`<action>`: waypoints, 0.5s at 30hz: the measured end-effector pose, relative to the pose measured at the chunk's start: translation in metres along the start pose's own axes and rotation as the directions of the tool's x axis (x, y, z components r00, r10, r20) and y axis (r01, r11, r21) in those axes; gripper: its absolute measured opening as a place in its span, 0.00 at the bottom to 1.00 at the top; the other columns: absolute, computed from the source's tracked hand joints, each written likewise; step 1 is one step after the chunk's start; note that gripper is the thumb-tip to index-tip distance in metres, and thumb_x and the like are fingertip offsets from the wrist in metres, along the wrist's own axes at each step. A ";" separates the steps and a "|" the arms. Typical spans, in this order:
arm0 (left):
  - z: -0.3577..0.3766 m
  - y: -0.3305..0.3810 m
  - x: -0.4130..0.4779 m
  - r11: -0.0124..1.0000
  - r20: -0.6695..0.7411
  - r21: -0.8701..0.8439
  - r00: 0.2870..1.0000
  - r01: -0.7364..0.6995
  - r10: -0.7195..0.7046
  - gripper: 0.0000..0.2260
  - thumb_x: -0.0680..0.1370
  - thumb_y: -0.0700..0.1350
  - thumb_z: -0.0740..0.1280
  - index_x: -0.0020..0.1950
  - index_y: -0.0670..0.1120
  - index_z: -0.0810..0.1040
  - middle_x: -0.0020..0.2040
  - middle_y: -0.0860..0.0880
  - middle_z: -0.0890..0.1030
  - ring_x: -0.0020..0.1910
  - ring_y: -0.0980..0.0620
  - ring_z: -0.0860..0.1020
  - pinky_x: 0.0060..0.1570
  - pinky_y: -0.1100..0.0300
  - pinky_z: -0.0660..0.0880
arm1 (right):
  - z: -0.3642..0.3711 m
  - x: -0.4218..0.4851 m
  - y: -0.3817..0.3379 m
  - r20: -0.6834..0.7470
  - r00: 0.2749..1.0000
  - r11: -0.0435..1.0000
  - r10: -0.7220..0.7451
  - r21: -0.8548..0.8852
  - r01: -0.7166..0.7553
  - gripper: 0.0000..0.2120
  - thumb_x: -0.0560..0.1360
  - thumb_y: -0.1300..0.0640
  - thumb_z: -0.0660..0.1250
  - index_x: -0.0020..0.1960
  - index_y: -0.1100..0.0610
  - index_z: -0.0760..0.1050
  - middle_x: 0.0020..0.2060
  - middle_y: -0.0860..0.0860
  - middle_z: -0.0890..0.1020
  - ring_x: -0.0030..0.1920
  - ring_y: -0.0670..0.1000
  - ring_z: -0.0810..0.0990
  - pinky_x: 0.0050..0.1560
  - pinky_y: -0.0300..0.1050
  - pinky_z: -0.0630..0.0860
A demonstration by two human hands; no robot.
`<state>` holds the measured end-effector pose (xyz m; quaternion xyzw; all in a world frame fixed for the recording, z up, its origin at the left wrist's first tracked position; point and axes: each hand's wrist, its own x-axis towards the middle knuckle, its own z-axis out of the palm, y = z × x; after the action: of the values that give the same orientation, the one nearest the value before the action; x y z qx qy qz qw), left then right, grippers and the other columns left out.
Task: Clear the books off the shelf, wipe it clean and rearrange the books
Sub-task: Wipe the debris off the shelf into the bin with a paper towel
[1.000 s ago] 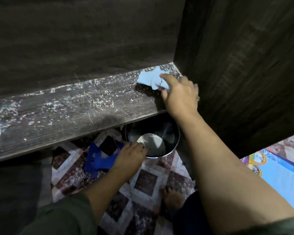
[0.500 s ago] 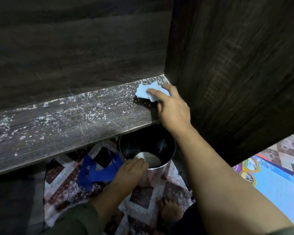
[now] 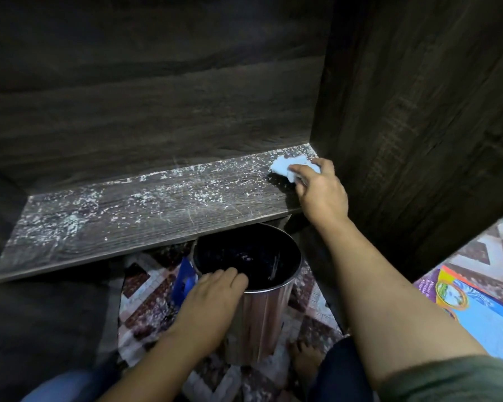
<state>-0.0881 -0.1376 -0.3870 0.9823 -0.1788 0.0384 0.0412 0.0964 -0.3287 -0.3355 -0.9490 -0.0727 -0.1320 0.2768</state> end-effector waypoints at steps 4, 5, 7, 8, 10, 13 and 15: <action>-0.001 -0.011 0.008 0.997 0.047 -0.050 0.998 0.050 -0.048 0.20 0.60 0.39 0.77 0.45 0.49 0.73 0.41 0.50 0.73 0.39 0.49 0.77 0.38 0.56 0.74 | 0.015 -0.001 -0.004 0.058 0.997 0.998 -0.060 0.005 0.059 0.22 0.75 0.61 0.66 0.65 0.44 0.75 0.73 0.55 0.62 0.68 0.61 0.67 0.63 0.56 0.72; 0.000 -0.013 0.012 0.996 0.063 -0.078 0.997 0.050 -0.045 0.17 0.65 0.38 0.74 0.49 0.48 0.73 0.45 0.49 0.74 0.45 0.48 0.77 0.43 0.54 0.73 | 0.019 -0.001 -0.005 0.071 0.994 0.997 -0.081 -0.002 0.082 0.24 0.74 0.62 0.66 0.66 0.43 0.75 0.74 0.56 0.60 0.69 0.61 0.65 0.65 0.57 0.70; 0.003 -0.018 0.019 0.995 0.096 -0.093 0.995 0.036 -0.027 0.14 0.73 0.37 0.66 0.57 0.48 0.71 0.52 0.49 0.73 0.54 0.47 0.74 0.53 0.54 0.69 | 0.024 0.000 -0.008 0.080 0.993 0.995 -0.089 -0.041 0.093 0.25 0.74 0.63 0.65 0.66 0.42 0.74 0.75 0.56 0.56 0.70 0.62 0.61 0.67 0.57 0.68; 0.004 -0.021 0.021 0.994 0.102 -0.100 0.994 0.037 -0.026 0.14 0.75 0.37 0.65 0.58 0.48 0.70 0.53 0.49 0.72 0.55 0.48 0.72 0.54 0.55 0.67 | 0.025 0.001 -0.010 0.065 0.995 0.995 -0.074 -0.066 0.078 0.25 0.75 0.63 0.64 0.66 0.42 0.74 0.76 0.56 0.55 0.70 0.62 0.60 0.66 0.56 0.67; 0.006 -0.023 0.021 0.991 0.089 -0.129 0.996 0.040 -0.029 0.13 0.76 0.37 0.63 0.58 0.49 0.69 0.53 0.50 0.71 0.55 0.49 0.71 0.53 0.57 0.66 | 0.026 0.004 -0.012 0.038 0.999 0.990 -0.037 -0.131 0.042 0.23 0.77 0.60 0.63 0.68 0.41 0.72 0.77 0.56 0.52 0.69 0.63 0.60 0.65 0.57 0.67; 0.005 -0.028 0.018 0.983 0.042 -0.183 0.999 0.008 0.000 0.12 0.76 0.38 0.63 0.57 0.49 0.70 0.52 0.50 0.71 0.52 0.49 0.72 0.52 0.57 0.66 | 0.031 0.006 -0.011 0.213 0.977 0.976 0.019 -0.215 0.028 0.24 0.78 0.41 0.60 0.74 0.39 0.62 0.78 0.55 0.51 0.71 0.63 0.57 0.70 0.58 0.62; 0.008 -0.034 0.017 0.978 0.009 -0.207 1.000 -0.018 0.020 0.11 0.73 0.38 0.65 0.53 0.49 0.71 0.48 0.51 0.72 0.48 0.49 0.73 0.47 0.56 0.68 | 0.034 0.007 -0.012 0.312 0.950 0.966 0.027 -0.254 0.056 0.27 0.77 0.34 0.53 0.75 0.38 0.59 0.77 0.52 0.56 0.72 0.61 0.58 0.70 0.58 0.60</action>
<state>-0.0597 -0.1130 -0.3958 0.9711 -0.1915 0.0143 0.1418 0.1077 -0.2995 -0.3554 -0.9854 -0.1047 0.0096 0.1340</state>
